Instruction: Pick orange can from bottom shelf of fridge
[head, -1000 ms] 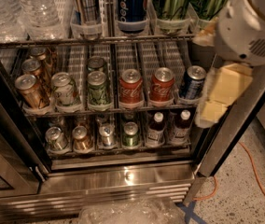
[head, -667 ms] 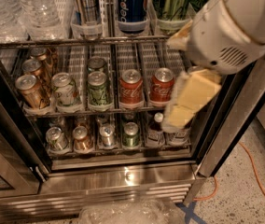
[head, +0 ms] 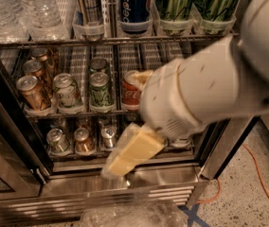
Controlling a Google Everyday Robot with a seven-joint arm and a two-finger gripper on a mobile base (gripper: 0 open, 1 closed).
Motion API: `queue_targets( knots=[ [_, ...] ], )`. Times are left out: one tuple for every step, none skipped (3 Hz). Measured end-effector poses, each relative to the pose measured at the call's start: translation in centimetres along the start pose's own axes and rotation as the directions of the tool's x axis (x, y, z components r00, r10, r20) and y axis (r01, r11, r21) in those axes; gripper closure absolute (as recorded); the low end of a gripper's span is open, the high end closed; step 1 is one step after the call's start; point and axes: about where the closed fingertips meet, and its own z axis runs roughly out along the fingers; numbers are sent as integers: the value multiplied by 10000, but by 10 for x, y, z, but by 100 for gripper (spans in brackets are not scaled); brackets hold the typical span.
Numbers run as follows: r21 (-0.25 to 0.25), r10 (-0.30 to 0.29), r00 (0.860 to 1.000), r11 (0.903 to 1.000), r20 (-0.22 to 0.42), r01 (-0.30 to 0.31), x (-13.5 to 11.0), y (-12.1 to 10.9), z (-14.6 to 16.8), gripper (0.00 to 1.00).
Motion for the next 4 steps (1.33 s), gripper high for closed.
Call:
queue_targets(
  knots=[
    [-144,262,9932,9996,1132,-247,-1,27,57,0],
    [260,11,9848,9996,1738,-57,-25,26,65,0],
    [260,11,9848,9996,1738,-57,-25,26,65,0],
    [458,103,9864,9988,1641,-181,-16,24,76,0]
  ],
)
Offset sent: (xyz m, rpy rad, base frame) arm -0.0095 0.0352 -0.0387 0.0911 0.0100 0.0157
